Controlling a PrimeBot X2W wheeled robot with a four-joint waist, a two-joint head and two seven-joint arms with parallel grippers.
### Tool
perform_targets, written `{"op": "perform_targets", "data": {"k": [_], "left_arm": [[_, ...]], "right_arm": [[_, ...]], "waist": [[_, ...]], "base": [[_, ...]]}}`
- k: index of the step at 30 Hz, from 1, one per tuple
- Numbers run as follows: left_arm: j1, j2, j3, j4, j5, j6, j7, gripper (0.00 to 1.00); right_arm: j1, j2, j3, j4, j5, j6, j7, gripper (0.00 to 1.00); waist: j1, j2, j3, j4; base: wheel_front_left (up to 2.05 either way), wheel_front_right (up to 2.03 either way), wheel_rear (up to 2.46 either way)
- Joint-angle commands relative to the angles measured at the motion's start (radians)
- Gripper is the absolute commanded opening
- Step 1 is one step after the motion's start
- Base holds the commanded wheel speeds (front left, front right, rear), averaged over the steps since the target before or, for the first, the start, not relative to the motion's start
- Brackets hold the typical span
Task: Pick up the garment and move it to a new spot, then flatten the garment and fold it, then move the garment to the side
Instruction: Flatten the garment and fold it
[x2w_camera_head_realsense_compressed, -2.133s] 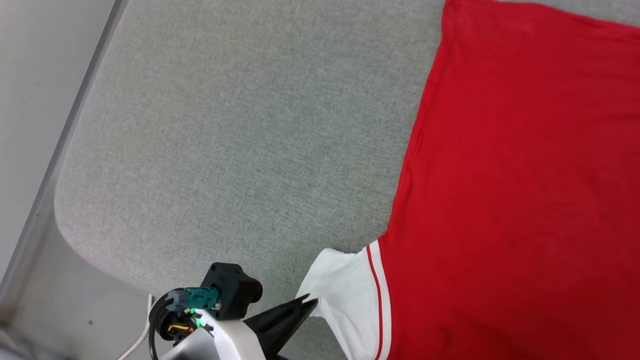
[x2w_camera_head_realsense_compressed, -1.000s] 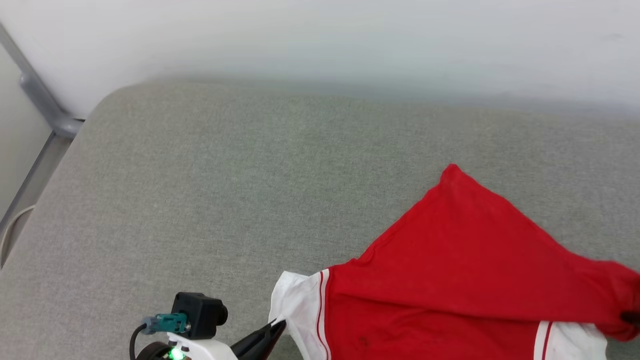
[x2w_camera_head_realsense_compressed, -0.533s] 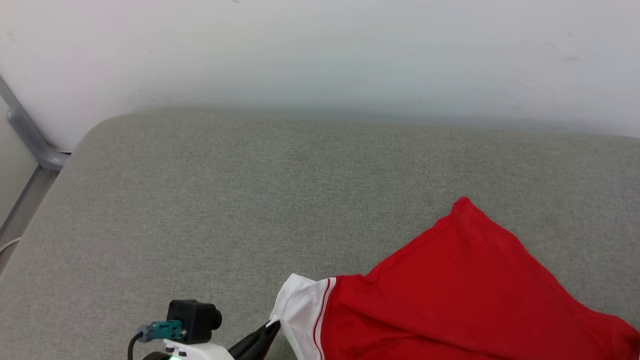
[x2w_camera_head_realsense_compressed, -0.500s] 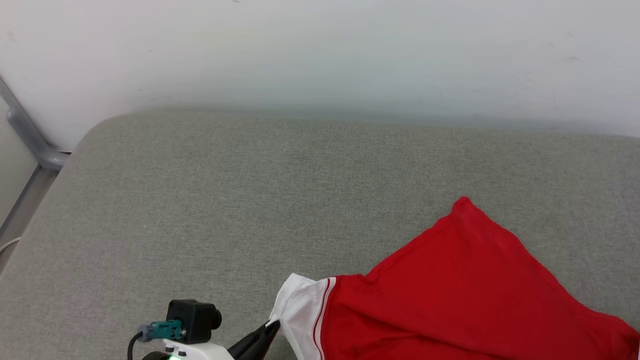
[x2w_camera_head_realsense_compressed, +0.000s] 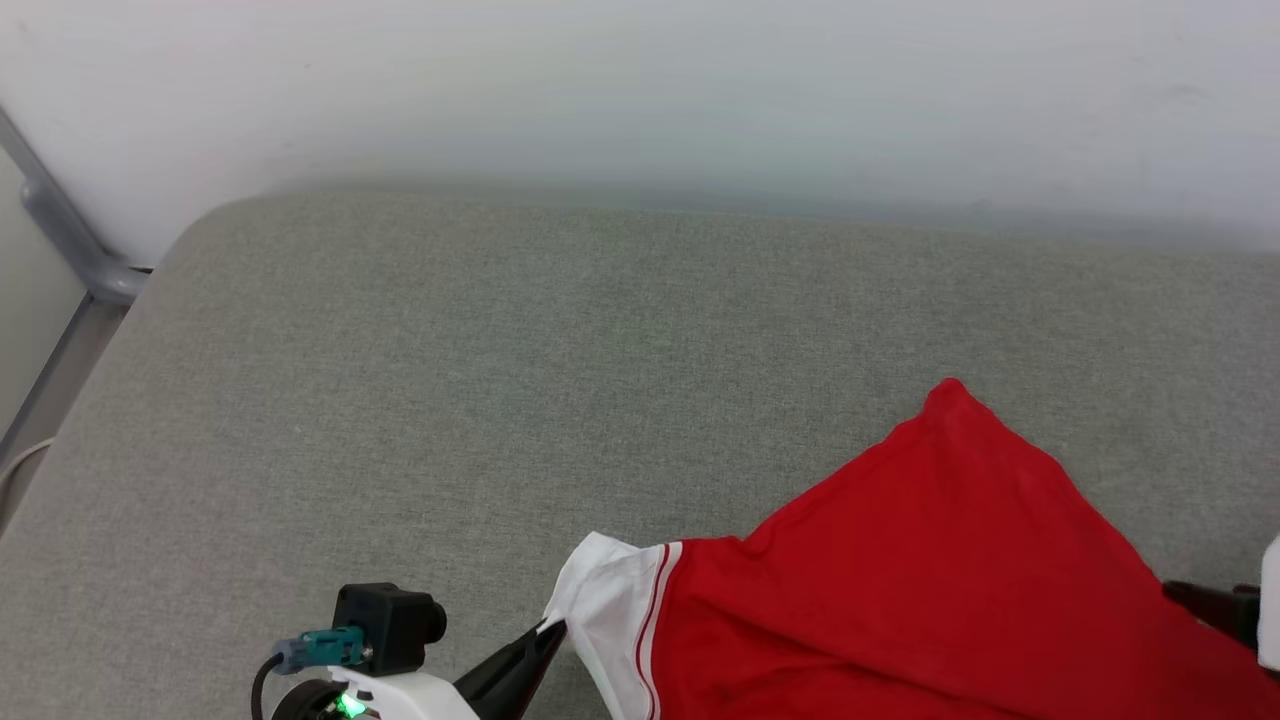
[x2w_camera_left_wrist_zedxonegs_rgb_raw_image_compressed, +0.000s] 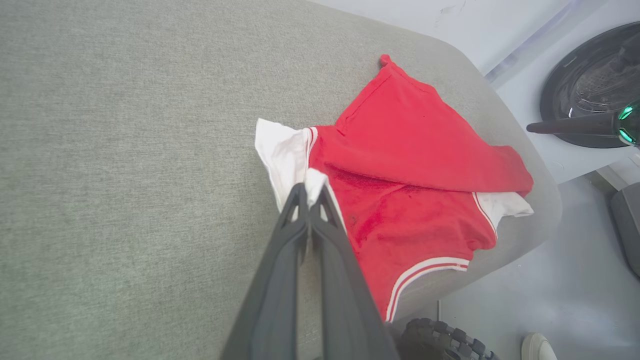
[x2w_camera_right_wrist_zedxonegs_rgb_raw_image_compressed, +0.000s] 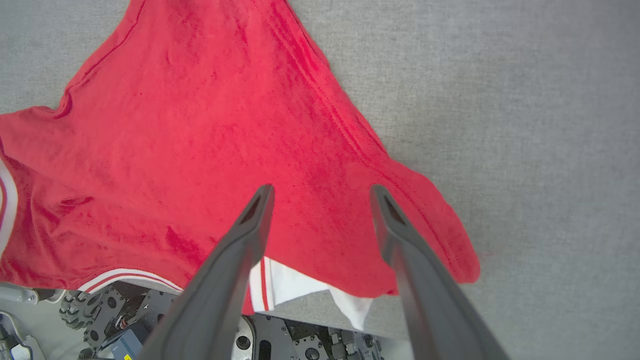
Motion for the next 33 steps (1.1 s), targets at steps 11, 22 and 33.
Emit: {"op": "perform_targets", "data": {"k": [11, 22, 33], "left_arm": [[-0.071, -0.031, -0.012, -0.017, 0.032, -0.025, 0.000, 0.00], [-0.134, -0.092, -0.049, 0.000, 0.063, -0.068, -0.014, 0.00], [-0.172, -0.128, -0.064, 0.011, 0.077, -0.094, -0.029, 0.00]], "right_arm": [[-0.258, 0.014, 0.152, -0.019, -0.035, -0.001, 0.065, 1.00], [-0.438, -0.037, 0.204, 0.183, -0.146, -0.001, 0.033, 1.00], [-0.488, -0.087, 0.238, 0.340, -0.210, -0.001, 0.019, 1.00]], "waist": [[0.0000, 0.0000, 0.126, 0.108], [0.0000, 0.0000, 0.245, 0.239], [0.0000, 0.0000, 0.302, 0.300]], "base": [[0.00, 0.00, 0.00], [0.00, 0.00, 0.00], [0.00, 0.00, 0.00]]}}
